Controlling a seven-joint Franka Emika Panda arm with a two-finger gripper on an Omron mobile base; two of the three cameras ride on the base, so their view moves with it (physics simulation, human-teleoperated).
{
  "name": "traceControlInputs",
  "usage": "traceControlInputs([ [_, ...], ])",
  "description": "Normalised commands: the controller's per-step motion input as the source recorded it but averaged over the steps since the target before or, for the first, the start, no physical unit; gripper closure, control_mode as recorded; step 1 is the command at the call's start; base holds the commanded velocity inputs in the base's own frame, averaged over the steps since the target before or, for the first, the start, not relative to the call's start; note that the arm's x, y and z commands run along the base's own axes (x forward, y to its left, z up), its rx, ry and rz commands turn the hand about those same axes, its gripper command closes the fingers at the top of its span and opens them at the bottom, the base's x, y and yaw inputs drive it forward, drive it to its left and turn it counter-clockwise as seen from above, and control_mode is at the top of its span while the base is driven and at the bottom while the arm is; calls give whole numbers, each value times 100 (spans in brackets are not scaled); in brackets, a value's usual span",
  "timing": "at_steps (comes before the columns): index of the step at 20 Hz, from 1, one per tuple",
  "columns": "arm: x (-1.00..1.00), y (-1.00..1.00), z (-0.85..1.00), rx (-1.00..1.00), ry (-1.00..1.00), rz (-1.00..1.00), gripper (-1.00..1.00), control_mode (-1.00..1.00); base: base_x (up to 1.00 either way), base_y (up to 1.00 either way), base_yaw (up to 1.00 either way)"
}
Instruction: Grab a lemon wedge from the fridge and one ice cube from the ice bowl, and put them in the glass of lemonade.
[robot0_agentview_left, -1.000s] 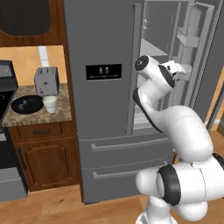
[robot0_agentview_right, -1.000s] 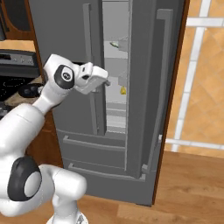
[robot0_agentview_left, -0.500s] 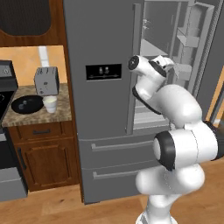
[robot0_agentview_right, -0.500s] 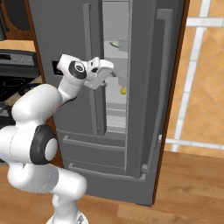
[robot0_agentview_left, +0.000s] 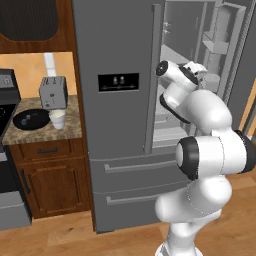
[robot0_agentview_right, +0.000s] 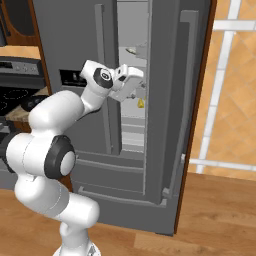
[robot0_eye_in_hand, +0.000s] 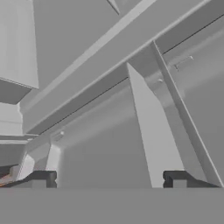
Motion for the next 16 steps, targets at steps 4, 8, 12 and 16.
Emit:
traceControlInputs([
  [4, -1, -73, 0, 0, 9, 0, -100, -100, 0, 0, 0],
  [8, -27, -89, 0, 0, 2, -1, -100, -100, 0, 0, 0],
  [12, -42, -90, 0, 1, 0, -3, -100, -100, 0, 0, 0],
  [16, -34, -82, 0, 0, 0, 0, -100, -100, 0, 0, 0],
])
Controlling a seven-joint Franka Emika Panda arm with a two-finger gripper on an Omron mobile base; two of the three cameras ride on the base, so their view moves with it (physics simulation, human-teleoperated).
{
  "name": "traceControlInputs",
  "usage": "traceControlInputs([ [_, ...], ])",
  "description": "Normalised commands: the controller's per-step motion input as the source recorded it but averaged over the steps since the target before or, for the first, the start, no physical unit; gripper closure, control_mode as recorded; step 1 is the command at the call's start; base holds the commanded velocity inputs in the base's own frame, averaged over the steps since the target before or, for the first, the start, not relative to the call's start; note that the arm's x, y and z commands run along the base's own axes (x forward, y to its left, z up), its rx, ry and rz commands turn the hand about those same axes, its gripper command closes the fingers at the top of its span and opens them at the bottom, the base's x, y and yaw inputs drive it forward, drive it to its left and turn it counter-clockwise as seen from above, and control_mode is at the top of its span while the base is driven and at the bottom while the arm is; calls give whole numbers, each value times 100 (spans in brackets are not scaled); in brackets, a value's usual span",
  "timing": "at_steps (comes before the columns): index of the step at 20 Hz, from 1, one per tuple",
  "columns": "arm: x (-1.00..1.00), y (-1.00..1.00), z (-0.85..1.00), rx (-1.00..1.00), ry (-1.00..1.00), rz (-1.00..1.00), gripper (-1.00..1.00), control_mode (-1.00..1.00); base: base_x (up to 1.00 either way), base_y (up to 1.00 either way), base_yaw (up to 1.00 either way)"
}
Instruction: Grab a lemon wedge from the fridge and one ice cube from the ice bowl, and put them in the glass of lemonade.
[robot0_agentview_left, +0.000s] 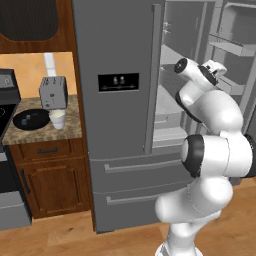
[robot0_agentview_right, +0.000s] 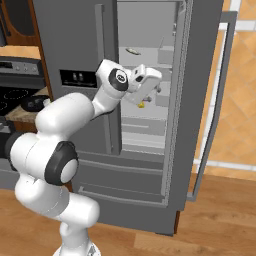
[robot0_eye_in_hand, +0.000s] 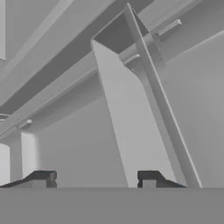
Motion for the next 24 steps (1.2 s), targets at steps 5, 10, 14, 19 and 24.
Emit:
traceControlInputs([
  [5, -26, 7, 18, 0, -10, 0, -100, -100, 0, 0, 0],
  [10, -18, 91, 15, 2, -26, 1, -100, -100, 0, 0, 0],
  [14, -9, 57, -24, 55, -42, 0, -100, -100, 0, 0, 0],
  [19, 0, 77, -16, 64, -15, 8, -100, -100, 0, 0, 0],
  [24, -7, 71, 39, 14, 1, 27, -100, -100, 0, 0, 0],
])
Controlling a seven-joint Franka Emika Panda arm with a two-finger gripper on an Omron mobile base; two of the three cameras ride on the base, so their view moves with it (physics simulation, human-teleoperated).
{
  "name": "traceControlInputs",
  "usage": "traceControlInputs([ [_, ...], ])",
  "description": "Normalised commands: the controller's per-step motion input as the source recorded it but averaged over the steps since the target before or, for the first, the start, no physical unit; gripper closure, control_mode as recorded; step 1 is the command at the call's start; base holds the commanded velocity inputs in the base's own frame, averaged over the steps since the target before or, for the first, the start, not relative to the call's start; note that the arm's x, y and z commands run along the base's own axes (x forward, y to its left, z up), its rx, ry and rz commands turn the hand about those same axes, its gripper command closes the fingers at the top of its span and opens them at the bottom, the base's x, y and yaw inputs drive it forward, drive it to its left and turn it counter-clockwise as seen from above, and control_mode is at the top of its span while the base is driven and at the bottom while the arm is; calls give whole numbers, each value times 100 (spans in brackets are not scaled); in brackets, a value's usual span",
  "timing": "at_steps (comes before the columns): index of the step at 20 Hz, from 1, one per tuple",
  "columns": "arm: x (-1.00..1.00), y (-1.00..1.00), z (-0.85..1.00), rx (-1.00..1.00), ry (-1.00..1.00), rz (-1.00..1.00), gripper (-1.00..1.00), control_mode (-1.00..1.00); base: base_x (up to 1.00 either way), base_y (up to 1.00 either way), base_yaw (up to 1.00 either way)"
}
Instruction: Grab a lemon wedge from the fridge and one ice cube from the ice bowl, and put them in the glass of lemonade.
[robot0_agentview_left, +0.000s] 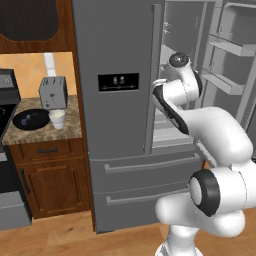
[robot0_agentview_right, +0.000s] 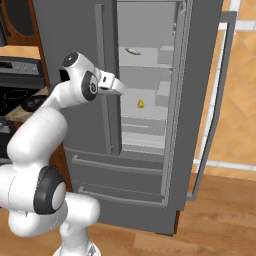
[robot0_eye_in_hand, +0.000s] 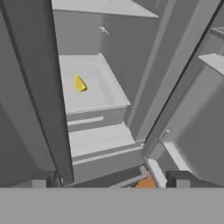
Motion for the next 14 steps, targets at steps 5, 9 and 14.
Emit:
traceControlInputs([
  [5, 27, 98, -6, 5, -1, 28, -100, -100, 0, 0, 0],
  [9, 64, 47, -14, 4, -1, 23, -100, -100, 0, 0, 0],
  [14, 60, 0, -6, 0, 0, 0, -100, -100, 0, 0, 0],
])
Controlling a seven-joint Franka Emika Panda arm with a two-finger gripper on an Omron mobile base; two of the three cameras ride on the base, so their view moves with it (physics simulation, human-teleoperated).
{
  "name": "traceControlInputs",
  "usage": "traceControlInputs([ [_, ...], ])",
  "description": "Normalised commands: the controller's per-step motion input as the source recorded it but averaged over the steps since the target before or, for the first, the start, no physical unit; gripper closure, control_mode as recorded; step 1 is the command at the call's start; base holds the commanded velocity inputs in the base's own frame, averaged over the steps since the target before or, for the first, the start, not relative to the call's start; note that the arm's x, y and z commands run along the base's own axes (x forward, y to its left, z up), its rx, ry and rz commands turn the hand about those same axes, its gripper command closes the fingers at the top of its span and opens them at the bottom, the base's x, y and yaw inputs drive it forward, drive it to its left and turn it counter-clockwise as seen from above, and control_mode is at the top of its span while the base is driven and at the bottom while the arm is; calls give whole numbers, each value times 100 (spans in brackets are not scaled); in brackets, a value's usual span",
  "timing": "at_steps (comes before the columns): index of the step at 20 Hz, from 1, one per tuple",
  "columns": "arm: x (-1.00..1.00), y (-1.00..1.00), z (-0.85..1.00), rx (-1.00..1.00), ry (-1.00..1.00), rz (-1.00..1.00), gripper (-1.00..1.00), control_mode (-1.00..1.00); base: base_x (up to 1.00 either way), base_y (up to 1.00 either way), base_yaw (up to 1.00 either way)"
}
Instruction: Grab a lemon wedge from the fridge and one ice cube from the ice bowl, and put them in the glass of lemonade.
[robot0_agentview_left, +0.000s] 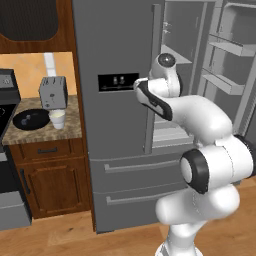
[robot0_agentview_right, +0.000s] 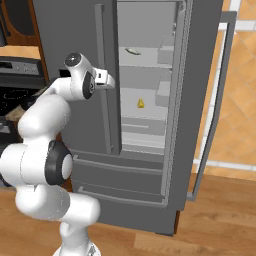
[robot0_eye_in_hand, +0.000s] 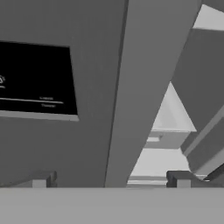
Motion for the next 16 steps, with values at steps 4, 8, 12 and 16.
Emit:
traceControlInputs([
  [4, 32, 0, -31, 1, 0, 0, -100, -100, 0, 0, 0],
  [8, 46, 0, -47, 2, -6, 0, -100, -100, 0, 0, 0],
  [12, 48, 0, -35, 0, -9, 0, -100, -100, 0, 0, 0],
  [16, 23, 1, -11, 0, -6, 0, 100, -100, 0, 0, 0],
])
